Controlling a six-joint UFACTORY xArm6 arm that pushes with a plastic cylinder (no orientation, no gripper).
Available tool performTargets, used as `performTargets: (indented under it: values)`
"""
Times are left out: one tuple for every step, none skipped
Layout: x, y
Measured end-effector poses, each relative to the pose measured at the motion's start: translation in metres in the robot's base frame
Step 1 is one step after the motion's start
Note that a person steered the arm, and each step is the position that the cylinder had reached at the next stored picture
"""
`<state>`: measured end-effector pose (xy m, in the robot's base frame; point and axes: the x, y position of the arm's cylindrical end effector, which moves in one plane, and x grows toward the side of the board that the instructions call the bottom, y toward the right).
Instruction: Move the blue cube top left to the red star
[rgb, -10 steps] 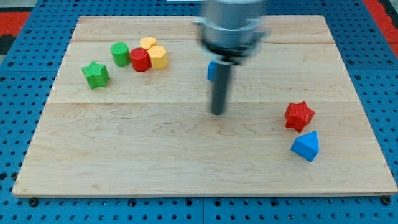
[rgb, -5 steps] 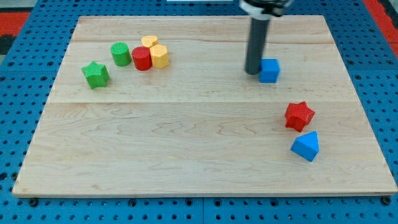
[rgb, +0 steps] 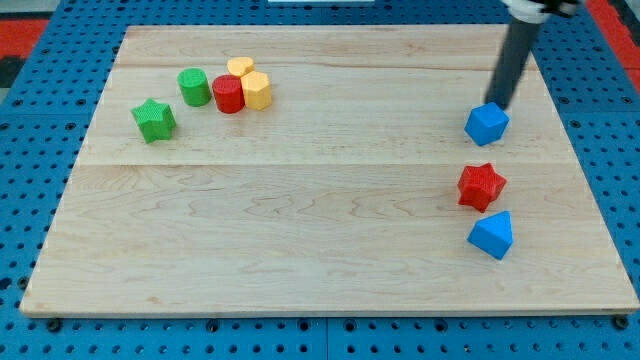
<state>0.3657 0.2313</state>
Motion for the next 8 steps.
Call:
performTargets:
  values:
    - [0.02,-0.013]
    - [-0.002,-0.029]
    - [-0.004,-0.052]
    - [0.031,-0.059]
    - [0.034,-0.049]
    - [-0.018,-0.159]
    - [-0.013,-0.297]
    - [0.027,-0.366]
